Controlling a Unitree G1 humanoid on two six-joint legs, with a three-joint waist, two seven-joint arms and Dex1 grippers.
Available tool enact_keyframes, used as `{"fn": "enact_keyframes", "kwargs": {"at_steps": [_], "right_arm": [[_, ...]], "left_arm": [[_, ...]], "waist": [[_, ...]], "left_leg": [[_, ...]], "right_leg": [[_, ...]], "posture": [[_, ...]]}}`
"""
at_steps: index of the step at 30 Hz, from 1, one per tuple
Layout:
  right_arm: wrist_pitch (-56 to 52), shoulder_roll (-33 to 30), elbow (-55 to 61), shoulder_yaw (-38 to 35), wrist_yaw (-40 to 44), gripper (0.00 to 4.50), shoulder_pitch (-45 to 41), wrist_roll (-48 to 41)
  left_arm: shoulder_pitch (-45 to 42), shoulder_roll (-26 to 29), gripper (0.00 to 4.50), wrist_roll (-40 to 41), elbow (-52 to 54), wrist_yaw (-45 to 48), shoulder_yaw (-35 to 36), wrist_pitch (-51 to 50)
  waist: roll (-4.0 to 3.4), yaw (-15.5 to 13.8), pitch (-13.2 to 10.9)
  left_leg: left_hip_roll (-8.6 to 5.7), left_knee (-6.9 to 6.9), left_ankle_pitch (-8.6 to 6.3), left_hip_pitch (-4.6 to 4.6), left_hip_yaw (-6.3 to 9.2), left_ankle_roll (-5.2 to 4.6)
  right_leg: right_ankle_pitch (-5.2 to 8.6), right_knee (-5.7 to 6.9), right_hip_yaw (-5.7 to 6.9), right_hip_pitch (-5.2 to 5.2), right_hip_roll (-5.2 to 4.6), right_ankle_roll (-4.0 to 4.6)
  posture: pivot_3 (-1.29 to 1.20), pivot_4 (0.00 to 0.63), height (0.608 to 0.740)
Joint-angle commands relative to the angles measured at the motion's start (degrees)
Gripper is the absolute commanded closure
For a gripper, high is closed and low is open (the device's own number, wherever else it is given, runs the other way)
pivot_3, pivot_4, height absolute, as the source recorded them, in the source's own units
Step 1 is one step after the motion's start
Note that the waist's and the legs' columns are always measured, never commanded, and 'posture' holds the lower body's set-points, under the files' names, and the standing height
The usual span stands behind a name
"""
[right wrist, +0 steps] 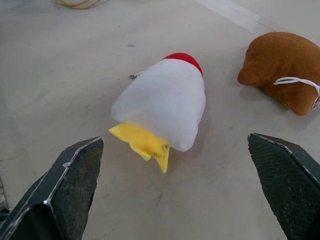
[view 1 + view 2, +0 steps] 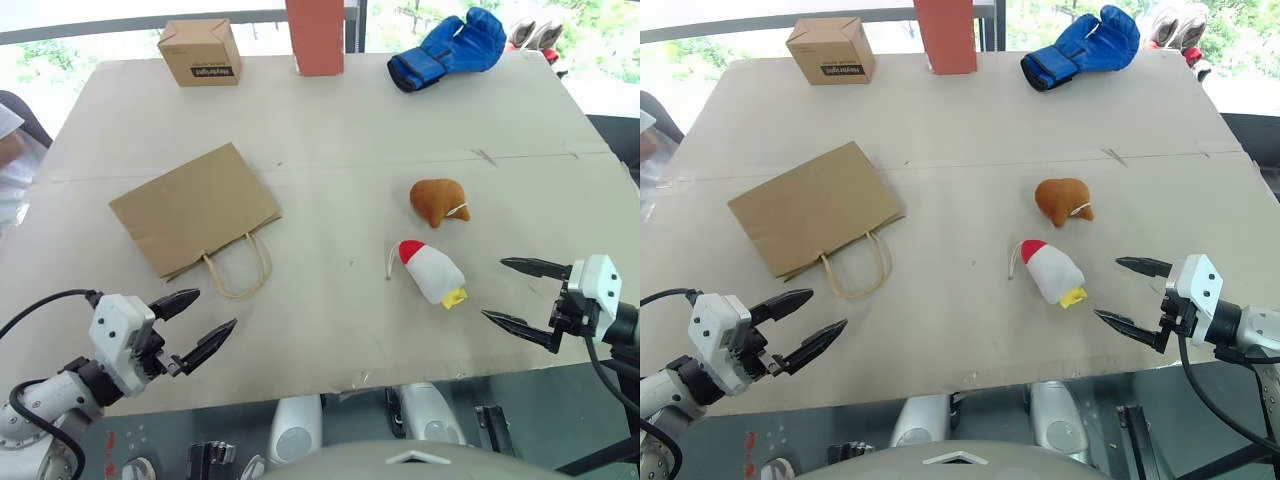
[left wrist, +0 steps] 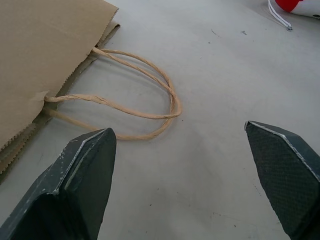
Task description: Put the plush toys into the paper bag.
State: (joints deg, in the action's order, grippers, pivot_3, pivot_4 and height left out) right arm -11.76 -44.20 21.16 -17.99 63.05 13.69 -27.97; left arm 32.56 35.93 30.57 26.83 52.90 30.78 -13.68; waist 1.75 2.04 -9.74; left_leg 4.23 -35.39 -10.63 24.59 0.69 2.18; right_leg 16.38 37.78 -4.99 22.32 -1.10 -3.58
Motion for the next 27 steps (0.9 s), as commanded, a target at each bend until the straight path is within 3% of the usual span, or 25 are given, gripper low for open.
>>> {"fn": "enact_keyframes", "kwargs": {"at_steps": [1,6,20,23,27], "right_arm": [[0.27,0.79,3.24,-0.29,-1.34,0.0,0.13,-1.41],[-2.66,2.79,8.45,3.04,-4.81,0.0,-1.11,-3.0],[-3.35,3.71,11.46,4.59,-7.57,0.0,-0.9,-3.92],[-3.02,4.55,12.12,5.06,-8.92,0.0,-1.64,-3.33],[-5.91,5.49,14.91,7.46,-14.15,0.0,-3.08,-1.23]], "left_arm": [[-2.23,1.38,0.05,-2.98,-3.67,0.7,0.84,5.58],[-9.27,6.65,0.05,-13.36,-16.04,2.82,0.78,22.0],[-20.68,8.1,0.05,-24.29,-23.03,-0.46,-10.33,36.11],[-23.27,7.42,1.24,-23.01,-23.42,-0.66,-12.76,34.96],[-24.61,4.78,3.23,-15.08,-19.55,-1.86,-13.46,26.14]], "waist": [[0.02,-0.01,0.02],[0.01,-0.19,0.06],[0.31,-0.3,0.28],[0.31,-0.29,0.29],[0.28,0.01,0.29]], "left_leg": [[0.0,0.0,0.0,0.0,0.0,0.0],[0.03,0.02,0.01,-0.02,0.09,0.01],[0.05,0.01,0.0,0.0,-0.26,-0.03],[0.05,0.01,0.0,-0.01,-0.25,-0.03],[0.06,0.01,0.0,-0.03,-0.25,-0.03]], "right_leg": [[0.0,0.0,0.0,0.0,0.0,0.0],[-0.01,0.17,0.01,0.11,0.11,0.02],[-0.1,0.21,-0.26,0.12,0.09,0.09],[-0.11,0.22,-0.26,0.11,0.11,0.08],[-0.22,0.28,-0.27,0.11,0.12,-0.12]], "posture": [[0.0,0.15,0.74],[0.0,0.15,0.74],[0.0,0.15,0.74],[0.0,0.15,0.74],[0.0,0.15,0.74]]}}
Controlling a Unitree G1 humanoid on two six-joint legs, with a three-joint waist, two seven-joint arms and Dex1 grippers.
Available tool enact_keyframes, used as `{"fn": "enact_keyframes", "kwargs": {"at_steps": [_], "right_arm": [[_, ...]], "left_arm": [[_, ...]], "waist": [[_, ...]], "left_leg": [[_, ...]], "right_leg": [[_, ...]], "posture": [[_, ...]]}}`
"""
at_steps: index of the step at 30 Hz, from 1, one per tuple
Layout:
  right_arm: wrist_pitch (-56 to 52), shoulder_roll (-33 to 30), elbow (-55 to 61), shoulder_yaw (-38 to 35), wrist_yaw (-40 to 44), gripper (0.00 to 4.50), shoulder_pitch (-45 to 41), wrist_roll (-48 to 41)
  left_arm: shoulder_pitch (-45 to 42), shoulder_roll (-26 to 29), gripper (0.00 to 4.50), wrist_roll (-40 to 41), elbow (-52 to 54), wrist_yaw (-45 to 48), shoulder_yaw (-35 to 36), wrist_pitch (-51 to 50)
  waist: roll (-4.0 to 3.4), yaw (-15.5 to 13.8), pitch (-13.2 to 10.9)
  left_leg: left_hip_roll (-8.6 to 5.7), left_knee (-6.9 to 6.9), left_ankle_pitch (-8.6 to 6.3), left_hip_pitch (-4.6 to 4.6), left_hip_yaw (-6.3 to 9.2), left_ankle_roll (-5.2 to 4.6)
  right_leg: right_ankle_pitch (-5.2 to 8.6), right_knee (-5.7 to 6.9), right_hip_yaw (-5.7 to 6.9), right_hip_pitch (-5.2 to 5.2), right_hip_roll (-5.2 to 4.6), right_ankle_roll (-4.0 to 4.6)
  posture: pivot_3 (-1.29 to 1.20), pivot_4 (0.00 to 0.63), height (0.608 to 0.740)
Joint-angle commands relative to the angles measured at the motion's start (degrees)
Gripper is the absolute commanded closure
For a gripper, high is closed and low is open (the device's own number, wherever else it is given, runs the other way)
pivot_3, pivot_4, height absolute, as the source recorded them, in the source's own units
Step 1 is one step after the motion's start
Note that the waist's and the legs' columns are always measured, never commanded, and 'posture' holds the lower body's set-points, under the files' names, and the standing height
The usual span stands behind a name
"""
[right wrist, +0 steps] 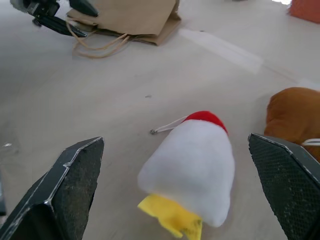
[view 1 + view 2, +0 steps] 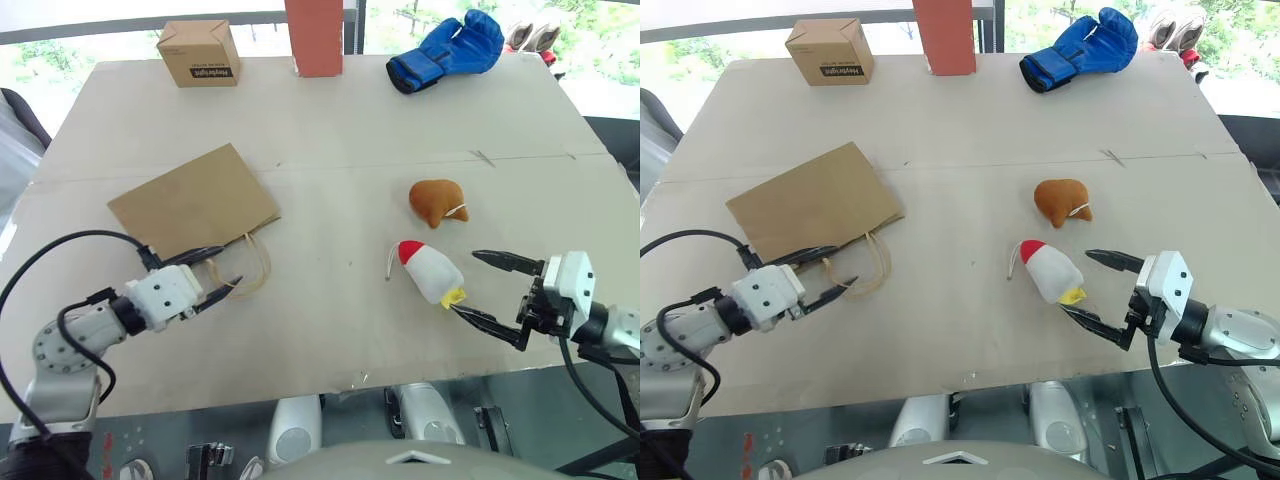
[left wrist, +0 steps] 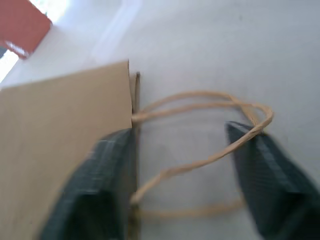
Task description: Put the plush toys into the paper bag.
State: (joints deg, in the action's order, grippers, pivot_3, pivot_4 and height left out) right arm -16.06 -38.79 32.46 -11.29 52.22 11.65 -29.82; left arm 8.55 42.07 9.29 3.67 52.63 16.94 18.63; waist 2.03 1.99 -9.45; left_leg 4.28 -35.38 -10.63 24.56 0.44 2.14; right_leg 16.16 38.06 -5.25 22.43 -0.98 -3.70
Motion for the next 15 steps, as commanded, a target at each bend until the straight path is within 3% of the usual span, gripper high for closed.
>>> {"fn": "enact_keyframes", "kwargs": {"at_steps": [1,2,3,8,11,15], "right_arm": [[-3.01,-0.09,4.17,1.3,-3.99,0.25,-1.4,0.15],[-4.25,-0.05,4.43,1.73,-4.39,0.61,-2.06,-0.87],[-5.97,0.27,4.55,1.93,-4.9,0.97,-3.05,-2.93],[-9.97,3.57,4.49,7.7,-8.61,3.05,-12.2,-3.94],[-10.13,6.28,1.07,14.15,-10.43,4.47,-18.91,0.92],[-8.99,11.17,-6.34,23.28,-10.86,4.47,-27.4,6.84]], "left_arm": [[-0.84,-1.97,3.73,8.38,4.97,-2.29,0.65,-9.35],[-0.93,-2.35,4.37,10.3,6.38,-2.48,0.83,-11.71],[-0.94,-2.83,4.5,12.92,8.25,-2.71,0.96,-14.42],[-4.26,-5.98,4.5,23.05,17.16,-9.32,0.76,-27.39],[-7.0,-8.06,4.5,27.71,21.2,-13.48,0.21,-33.45],[-9.88,-10.14,4.5,32.59,25.43,-18.1,-0.22,-38.96]], "waist": [[0.01,0.09,0.0],[0.02,0.07,0.01],[0.01,0.05,0.01],[0.01,0.1,0.0],[0.02,0.11,0.01],[0.03,0.17,0.01]], "left_leg": [[0.0,0.0,0.0,0.0,0.01,0.0],[0.01,0.0,0.0,0.02,0.03,0.0],[0.01,-0.01,0.0,0.02,0.05,0.0],[0.01,-0.08,0.01,0.0,0.06,0.0],[0.01,-0.2,0.02,0.0,0.12,0.0],[-0.01,-0.29,0.02,0.03,0.17,0.0]], "right_leg": [[-0.01,0.02,0.0,0.0,0.0,-0.02],[-0.01,0.02,0.01,0.0,0.01,-0.02],[-0.01,0.04,0.02,0.0,0.02,-0.03],[-0.03,0.07,0.02,-0.02,0.03,-0.05],[-0.05,0.18,0.01,-0.02,0.07,-0.1],[-0.06,0.27,0.01,-0.02,0.09,-0.09]], "posture": [[0.0,0.15,0.74],[0.0,0.15,0.74],[0.0,0.15,0.74],[0.0,0.15,0.74],[0.0,0.15,0.74],[0.0,0.15,0.74]]}}
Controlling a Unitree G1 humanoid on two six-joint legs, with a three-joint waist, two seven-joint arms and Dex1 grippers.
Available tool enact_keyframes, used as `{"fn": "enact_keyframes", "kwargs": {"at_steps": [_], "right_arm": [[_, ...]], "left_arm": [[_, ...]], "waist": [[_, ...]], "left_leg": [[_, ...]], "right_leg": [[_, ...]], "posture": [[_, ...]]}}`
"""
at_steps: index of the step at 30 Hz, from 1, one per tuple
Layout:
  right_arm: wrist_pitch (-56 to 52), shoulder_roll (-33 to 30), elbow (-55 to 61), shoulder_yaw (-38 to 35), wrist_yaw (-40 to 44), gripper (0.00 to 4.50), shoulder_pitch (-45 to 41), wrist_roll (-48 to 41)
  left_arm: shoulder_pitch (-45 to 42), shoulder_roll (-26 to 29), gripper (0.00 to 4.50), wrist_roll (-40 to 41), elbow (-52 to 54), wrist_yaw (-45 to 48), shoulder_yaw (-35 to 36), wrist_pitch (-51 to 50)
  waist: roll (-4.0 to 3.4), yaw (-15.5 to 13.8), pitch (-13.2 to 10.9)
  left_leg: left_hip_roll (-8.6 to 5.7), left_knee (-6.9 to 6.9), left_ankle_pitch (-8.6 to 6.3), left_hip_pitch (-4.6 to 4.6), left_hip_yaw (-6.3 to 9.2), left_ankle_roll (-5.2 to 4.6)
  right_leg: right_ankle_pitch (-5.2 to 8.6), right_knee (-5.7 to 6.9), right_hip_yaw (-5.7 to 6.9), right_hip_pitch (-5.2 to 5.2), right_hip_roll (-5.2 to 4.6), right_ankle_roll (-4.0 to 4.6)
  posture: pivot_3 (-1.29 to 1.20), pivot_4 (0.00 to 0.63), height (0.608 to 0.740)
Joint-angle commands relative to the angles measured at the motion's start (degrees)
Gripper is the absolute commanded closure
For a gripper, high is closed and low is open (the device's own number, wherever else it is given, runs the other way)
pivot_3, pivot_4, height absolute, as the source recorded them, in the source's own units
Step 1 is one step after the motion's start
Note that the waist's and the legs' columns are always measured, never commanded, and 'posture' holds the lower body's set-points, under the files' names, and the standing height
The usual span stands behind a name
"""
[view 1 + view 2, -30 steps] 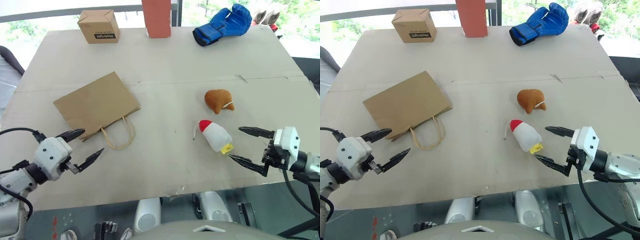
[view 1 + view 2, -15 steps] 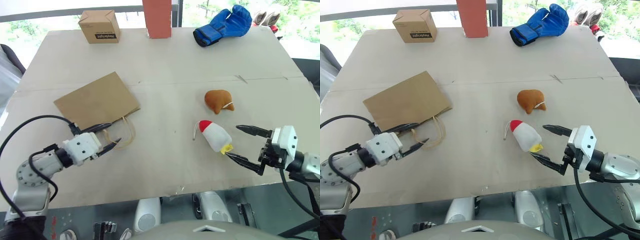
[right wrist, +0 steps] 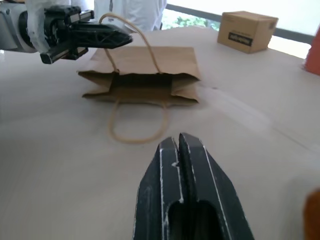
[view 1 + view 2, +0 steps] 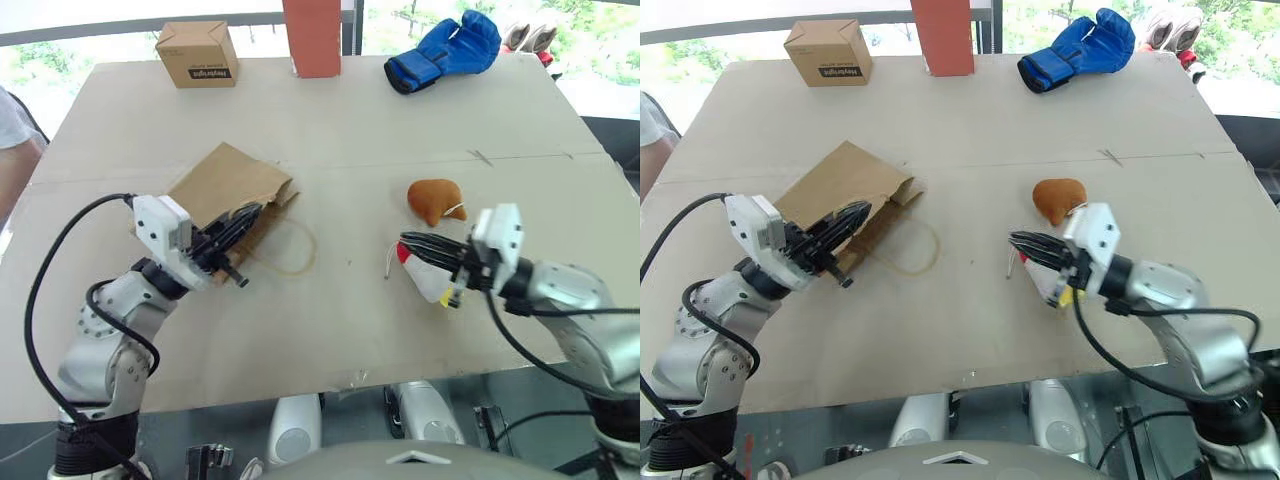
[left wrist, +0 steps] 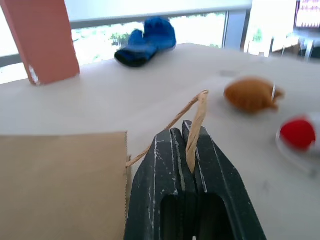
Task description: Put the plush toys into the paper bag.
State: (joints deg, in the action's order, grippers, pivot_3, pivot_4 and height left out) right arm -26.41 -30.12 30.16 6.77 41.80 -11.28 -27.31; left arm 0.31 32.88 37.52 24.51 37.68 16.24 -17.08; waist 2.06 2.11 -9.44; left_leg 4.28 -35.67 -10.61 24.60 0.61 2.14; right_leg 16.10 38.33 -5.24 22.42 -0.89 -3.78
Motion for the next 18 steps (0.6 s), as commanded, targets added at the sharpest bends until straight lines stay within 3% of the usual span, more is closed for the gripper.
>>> {"fn": "enact_keyframes", "kwargs": {"at_steps": [1,10,14,18], "right_arm": [[3.68,4.87,-8.38,8.29,0.35,4.47,-7.5,6.73],[17.18,23.6,-43.0,17.77,4.25,4.47,-25.97,15.96],[24.45,31.68,-60.88,16.95,5.68,4.47,-32.21,18.36],[29.31,36.28,-70.36,16.05,6.31,4.47,-34.09,20.06]], "left_arm": [[-2.24,-1.39,4.5,5.53,5.58,-3.99,0.35,-4.18],[-5.22,-3.75,4.5,11.46,10.59,-8.63,-1.1,-8.84],[-7.4,-4.74,4.5,13.27,12.85,-12.96,-1.67,-10.89],[-8.74,-5.64,4.5,14.02,13.84,-15.94,-1.82,-11.43]], "waist": [[0.0,0.08,0.0],[-0.01,0.16,-0.03],[-0.01,0.22,-0.03],[-0.01,0.1,-0.03]], "left_leg": [[0.0,-0.02,0.0,-0.01,0.02,0.0],[0.0,-0.34,0.0,0.05,0.14,0.0],[0.01,-0.42,0.01,0.02,0.16,0.01],[0.0,-0.41,0.0,0.07,0.2,0.01]], "right_leg": [[0.0,0.05,0.0,0.0,0.01,0.0],[0.01,0.52,0.05,0.1,0.09,0.01],[0.0,0.61,0.06,0.07,0.12,0.01],[0.0,0.57,0.09,0.06,0.1,0.01]], "posture": [[0.0,0.15,0.74],[0.0,0.15,0.74],[0.0,0.15,0.74],[0.0,0.15,0.74]]}}
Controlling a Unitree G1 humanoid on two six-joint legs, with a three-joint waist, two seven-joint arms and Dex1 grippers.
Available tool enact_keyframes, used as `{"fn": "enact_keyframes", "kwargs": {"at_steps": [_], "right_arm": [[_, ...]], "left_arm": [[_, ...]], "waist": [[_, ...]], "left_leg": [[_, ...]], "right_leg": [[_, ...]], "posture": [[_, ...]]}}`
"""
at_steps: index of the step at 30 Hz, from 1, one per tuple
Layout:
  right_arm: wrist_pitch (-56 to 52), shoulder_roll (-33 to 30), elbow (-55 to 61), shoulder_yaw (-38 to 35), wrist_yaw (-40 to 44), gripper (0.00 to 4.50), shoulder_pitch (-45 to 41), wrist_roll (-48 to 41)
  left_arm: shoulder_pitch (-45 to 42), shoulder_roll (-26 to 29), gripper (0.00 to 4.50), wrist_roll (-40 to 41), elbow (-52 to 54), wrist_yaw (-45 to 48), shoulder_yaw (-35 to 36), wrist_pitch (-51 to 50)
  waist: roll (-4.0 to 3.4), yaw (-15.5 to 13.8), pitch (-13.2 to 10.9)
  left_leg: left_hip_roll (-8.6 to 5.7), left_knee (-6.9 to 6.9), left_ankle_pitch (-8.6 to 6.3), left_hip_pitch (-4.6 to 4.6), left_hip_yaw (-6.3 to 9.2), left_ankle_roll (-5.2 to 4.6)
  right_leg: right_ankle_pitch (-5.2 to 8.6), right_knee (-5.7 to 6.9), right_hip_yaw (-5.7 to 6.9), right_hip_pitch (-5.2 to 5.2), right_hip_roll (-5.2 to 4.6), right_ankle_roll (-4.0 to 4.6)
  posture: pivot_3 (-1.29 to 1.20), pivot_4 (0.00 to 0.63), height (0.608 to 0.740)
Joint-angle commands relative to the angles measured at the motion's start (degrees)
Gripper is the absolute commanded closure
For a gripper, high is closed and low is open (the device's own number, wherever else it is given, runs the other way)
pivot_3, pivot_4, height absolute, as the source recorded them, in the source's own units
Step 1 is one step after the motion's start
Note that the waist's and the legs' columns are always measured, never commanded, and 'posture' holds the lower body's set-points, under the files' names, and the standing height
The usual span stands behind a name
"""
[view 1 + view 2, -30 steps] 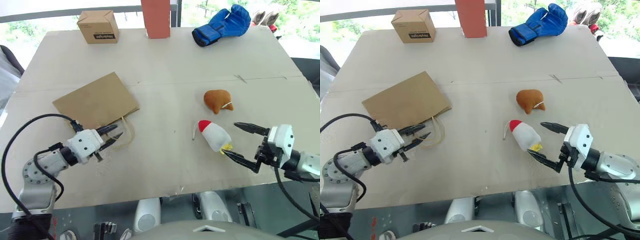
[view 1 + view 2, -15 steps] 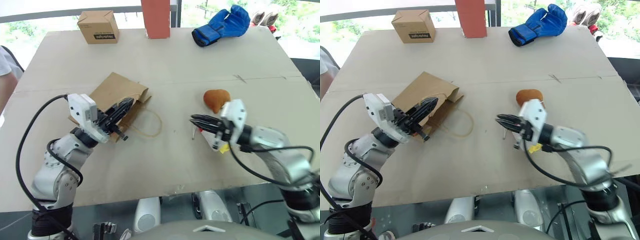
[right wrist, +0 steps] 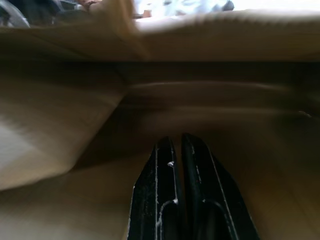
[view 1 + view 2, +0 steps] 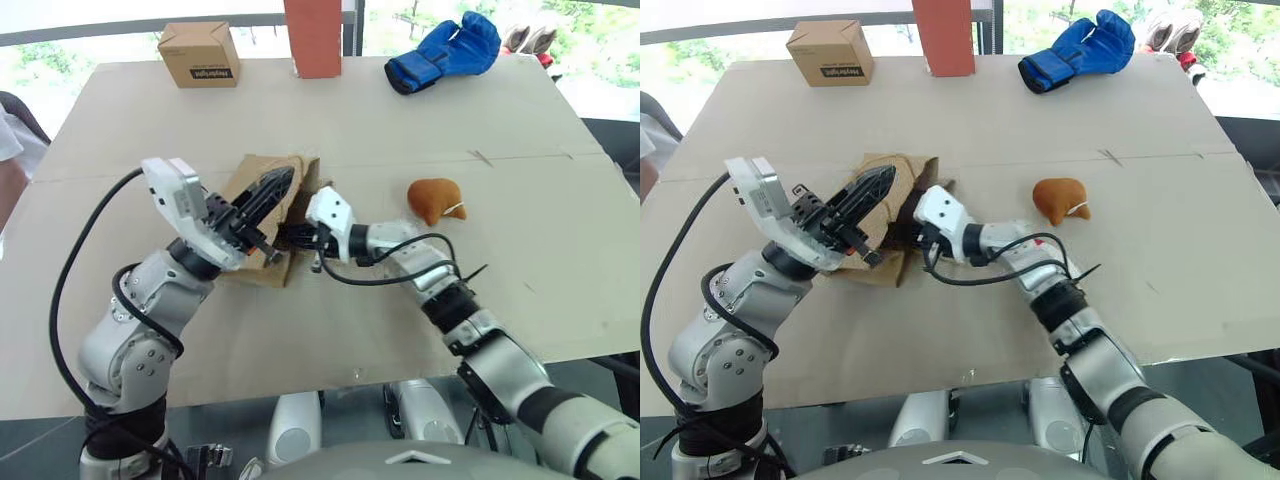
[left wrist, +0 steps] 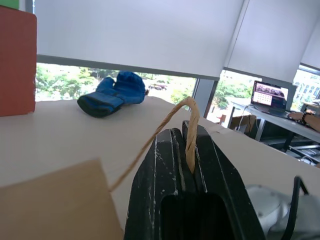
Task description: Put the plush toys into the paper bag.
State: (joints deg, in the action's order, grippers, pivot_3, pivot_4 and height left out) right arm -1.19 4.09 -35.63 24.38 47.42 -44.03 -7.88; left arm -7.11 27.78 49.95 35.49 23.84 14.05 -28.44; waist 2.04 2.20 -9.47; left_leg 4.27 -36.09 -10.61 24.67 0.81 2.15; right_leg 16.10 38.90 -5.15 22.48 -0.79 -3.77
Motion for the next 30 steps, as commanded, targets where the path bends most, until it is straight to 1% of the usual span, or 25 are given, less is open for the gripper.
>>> {"fn": "enact_keyframes", "kwargs": {"at_steps": [1,3,6,15,20,22,25,27,30], "right_arm": [[4.73,3.04,-6.58,-2.29,0.3,4.47,-1.67,0.66],[7.05,4.2,-10.99,-2.58,-0.85,4.47,-2.12,2.26],[8.54,4.95,-14.25,-3.23,-1.42,4.47,-1.87,3.38],[9.46,5.06,-18.11,-3.47,-2.8,4.47,-1.87,6.38],[9.78,5.37,-19.2,-3.66,-5.54,4.47,-2.64,7.82],[9.93,5.16,-19.18,-3.24,-6.23,4.47,-2.66,8.67],[9.79,4.7,-17.92,-3.36,-5.84,4.47,-2.28,8.78],[10.49,3.8,-15.02,-4.06,-5.57,4.47,-2.19,8.27],[7.54,2.16,-9.02,-4.74,-4.55,4.47,-1.75,7.43]], "left_arm": [[-1.51,-0.71,4.5,1.75,3.09,-2.63,0.33,-0.13],[-1.75,-0.99,4.5,2.18,3.79,-3.99,0.56,-0.22],[-2.26,-1.21,4.5,3.69,4.47,-6.22,2.01,-0.25],[-6.04,0.31,4.5,8.52,3.86,-10.96,5.98,-0.57],[-8.41,2.32,4.5,10.33,2.74,-12.45,7.85,-1.0],[-9.0,3.0,4.5,11.0,2.54,-13.47,8.81,-1.0],[-8.62,2.95,4.5,11.78,2.36,-14.81,9.7,-0.8],[-7.3,2.95,4.5,11.58,2.84,-14.55,9.33,-0.99],[-6.24,2.72,4.5,11.25,2.85,-14.33,8.79,-0.88]], "waist": [[-0.01,0.03,-0.01],[-0.02,0.16,-0.01],[-0.03,0.13,-0.01],[-0.04,-0.06,0.0],[-0.09,-0.11,-0.03],[-0.09,-0.11,-0.03],[-0.09,-0.1,-0.03],[-0.1,-0.07,-0.04],[-0.12,-0.01,-0.1]], "left_leg": [[0.0,0.0,0.0,0.0,0.0,0.0],[0.0,0.0,0.0,0.0,0.01,0.0],[0.01,0.0,0.0,-0.02,0.02,0.01],[0.0,-0.03,0.01,-0.13,0.05,0.02],[-0.01,-0.04,0.01,-0.51,0.07,0.03],[-0.03,0.0,0.0,-0.82,0.07,0.03],[-0.03,-0.01,0.0,-0.84,0.07,0.03],[-0.03,-0.01,0.0,-0.84,0.07,0.03],[-0.02,0.0,0.0,-0.78,0.07,0.03]], "right_leg": [[0.0,0.0,0.0,0.0,0.0,0.0],[0.0,0.02,0.01,0.01,0.01,0.0],[0.0,0.03,0.01,0.01,0.02,0.0],[0.0,0.03,0.03,-0.12,0.01,0.0],[0.01,-0.02,0.06,-0.54,0.0,0.01],[0.14,-0.07,0.06,-0.81,-0.02,0.21],[0.15,-0.05,0.06,-0.81,-0.02,0.22],[0.15,-0.05,0.06,-0.82,-0.02,0.22],[0.14,-0.06,0.05,-0.8,-0.02,0.22]], "posture": [[0.0,0.15,0.74],[0.0,0.15,0.74],[0.0,0.15,0.74],[0.0,0.15,0.74],[0.0,0.15,0.74],[0.0,0.15,0.74],[0.0,0.15,0.74],[0.0,0.15,0.74],[0.0,0.15,0.74]]}}
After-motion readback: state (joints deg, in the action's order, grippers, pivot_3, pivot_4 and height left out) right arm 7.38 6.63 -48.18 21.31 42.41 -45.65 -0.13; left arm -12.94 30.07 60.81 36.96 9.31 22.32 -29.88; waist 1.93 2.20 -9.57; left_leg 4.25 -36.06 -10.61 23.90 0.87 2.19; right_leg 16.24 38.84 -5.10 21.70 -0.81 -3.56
